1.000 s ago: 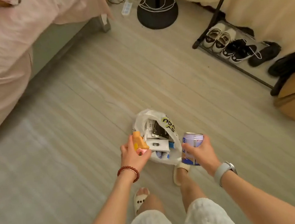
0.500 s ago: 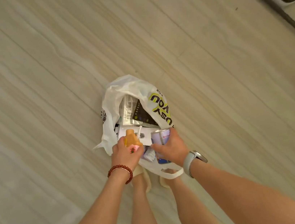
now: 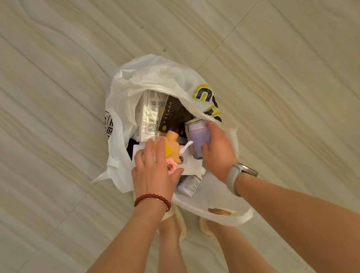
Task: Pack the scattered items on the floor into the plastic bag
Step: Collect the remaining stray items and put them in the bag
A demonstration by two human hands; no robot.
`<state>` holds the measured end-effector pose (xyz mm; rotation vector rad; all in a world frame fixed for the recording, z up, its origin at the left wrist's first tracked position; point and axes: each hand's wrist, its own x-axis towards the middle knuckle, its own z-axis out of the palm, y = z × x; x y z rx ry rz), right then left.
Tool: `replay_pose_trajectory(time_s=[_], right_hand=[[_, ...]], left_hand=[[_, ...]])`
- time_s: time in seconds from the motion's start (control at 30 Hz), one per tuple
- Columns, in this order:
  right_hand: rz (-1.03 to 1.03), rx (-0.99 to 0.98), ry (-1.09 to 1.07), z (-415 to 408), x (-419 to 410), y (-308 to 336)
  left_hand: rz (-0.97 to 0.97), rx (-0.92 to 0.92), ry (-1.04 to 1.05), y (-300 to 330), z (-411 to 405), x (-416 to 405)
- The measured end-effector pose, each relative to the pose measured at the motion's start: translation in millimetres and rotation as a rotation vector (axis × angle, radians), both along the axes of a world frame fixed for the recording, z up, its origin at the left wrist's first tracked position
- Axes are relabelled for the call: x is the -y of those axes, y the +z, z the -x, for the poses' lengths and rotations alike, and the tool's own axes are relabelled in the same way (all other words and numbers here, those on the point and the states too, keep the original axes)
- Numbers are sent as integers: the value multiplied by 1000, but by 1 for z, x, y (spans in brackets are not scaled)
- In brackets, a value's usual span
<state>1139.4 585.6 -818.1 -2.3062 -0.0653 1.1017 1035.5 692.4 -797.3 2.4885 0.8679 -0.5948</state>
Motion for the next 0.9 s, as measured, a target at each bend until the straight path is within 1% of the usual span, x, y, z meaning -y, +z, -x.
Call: replay_pose_trajectory(time_s=[0.07, 0.17, 0.3, 0.4, 0.47, 0.53, 0.6, 0.67, 0.7, 0.73, 0.8, 0.87, 0.9], right_hand=[[-8, 1, -53, -9, 14, -8], [-3, -46, -137, -21, 30, -21], [44, -117, -67, -30, 45, -35], [17, -137, -56, -35, 51, -43], [-19, -125, -102, -38, 54, -45], [-12, -95, -174, -38, 57, -42], [45, -15, -193, -34, 62, -41], [151, 40, -143, -30, 67, -38], [228, 21, -107, -26, 70, -38], [318, -37, -73, -22, 73, -36], [497, -226, -50, -11, 80, -35], [580, -399, -117, 1, 87, -30], [579, -448, -134, 7, 89, -27]], left_hand=[[-76, 9, -123, -10, 0, 0], [-133, 63, -207, -26, -4, -1], [-273, 36, -347, -43, -10, -3], [-288, 37, -349, -44, -12, -1], [-280, 108, -347, -37, -16, 3], [-272, 233, -403, -27, -23, 6], [-267, 344, -473, -18, -33, 6], [-284, 422, -518, -10, -45, 2], [-304, 452, -536, -8, -52, -1], [-330, 474, -558, -5, -60, -5], [-407, 471, -606, -3, -75, -13], [-486, 342, -613, -3, -89, -23], [-496, 251, -594, -1, -96, -27]])
